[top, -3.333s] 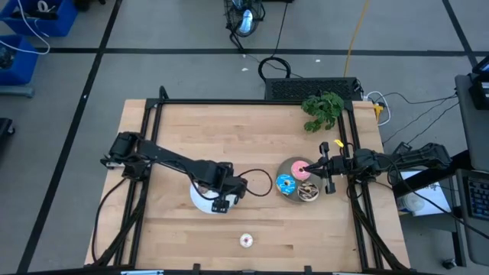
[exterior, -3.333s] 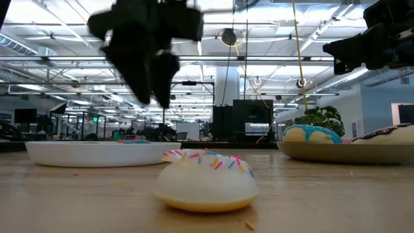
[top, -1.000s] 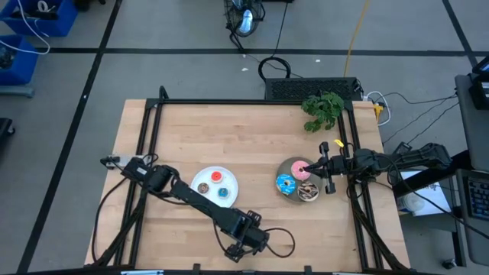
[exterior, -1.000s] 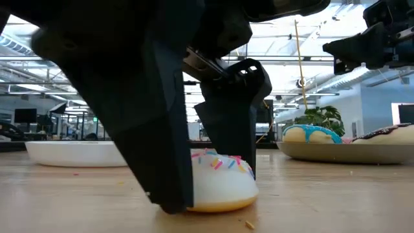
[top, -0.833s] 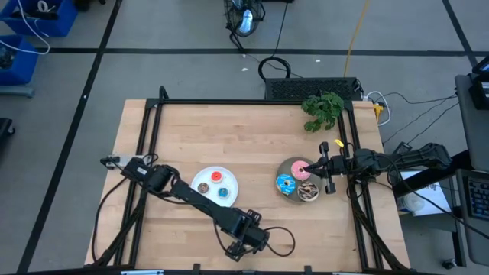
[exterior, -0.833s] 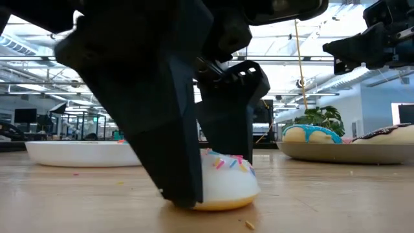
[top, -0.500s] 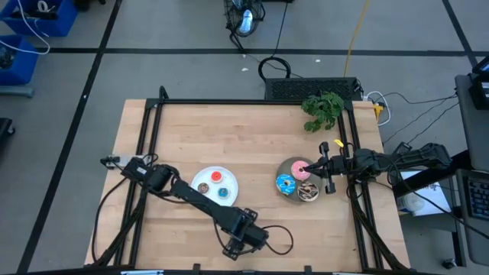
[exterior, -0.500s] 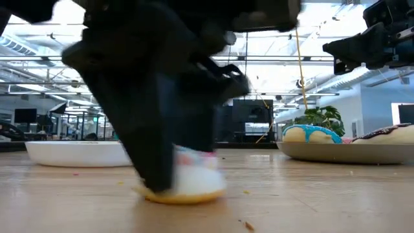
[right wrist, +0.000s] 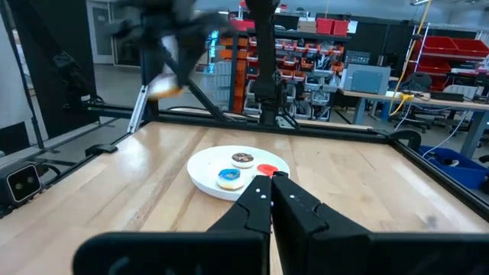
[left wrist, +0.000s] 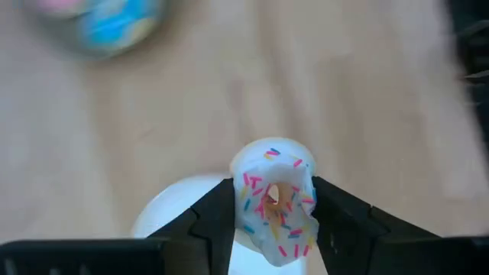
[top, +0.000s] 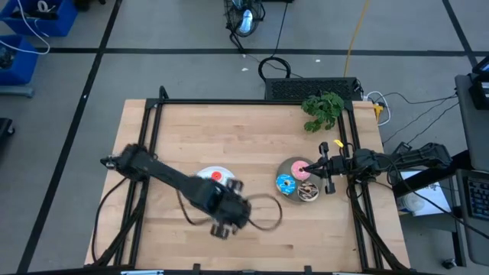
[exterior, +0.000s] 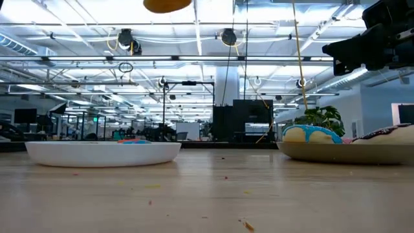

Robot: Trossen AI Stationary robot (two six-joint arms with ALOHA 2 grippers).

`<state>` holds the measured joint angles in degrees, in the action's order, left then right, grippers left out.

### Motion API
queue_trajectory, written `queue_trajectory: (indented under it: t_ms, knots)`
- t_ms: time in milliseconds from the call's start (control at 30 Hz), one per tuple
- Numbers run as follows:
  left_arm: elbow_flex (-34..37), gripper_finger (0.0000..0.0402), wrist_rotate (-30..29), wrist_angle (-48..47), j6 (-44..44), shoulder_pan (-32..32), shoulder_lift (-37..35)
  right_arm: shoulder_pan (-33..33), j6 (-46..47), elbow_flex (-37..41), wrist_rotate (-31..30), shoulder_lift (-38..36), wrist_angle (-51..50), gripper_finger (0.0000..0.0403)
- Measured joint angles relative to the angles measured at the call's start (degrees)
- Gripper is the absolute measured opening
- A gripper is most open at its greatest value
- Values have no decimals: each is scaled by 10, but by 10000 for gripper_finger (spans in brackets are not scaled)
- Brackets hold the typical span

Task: Pick & Place donuts
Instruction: Put the small white donut on the white plate

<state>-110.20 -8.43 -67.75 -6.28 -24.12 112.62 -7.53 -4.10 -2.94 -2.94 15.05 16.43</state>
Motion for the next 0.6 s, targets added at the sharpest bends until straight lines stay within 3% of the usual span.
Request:
queue_trajectory:
  t_ms: [100, 233, 467, 600]
  knots:
    - [24, 158, -38, -31, -32, 15, -45, 0, 0, 0, 0, 0, 0, 0]
    - [98, 159, -36, -12, -54, 30, -103, 0, 0, 0, 0, 0, 0, 0]
    - [268, 159, 16, 71, -82, 59, -175, 0, 0, 0, 0, 0, 0, 0]
    - [330, 159, 43, 109, -96, 68, -198, 0, 0, 0, 0, 0, 0, 0]
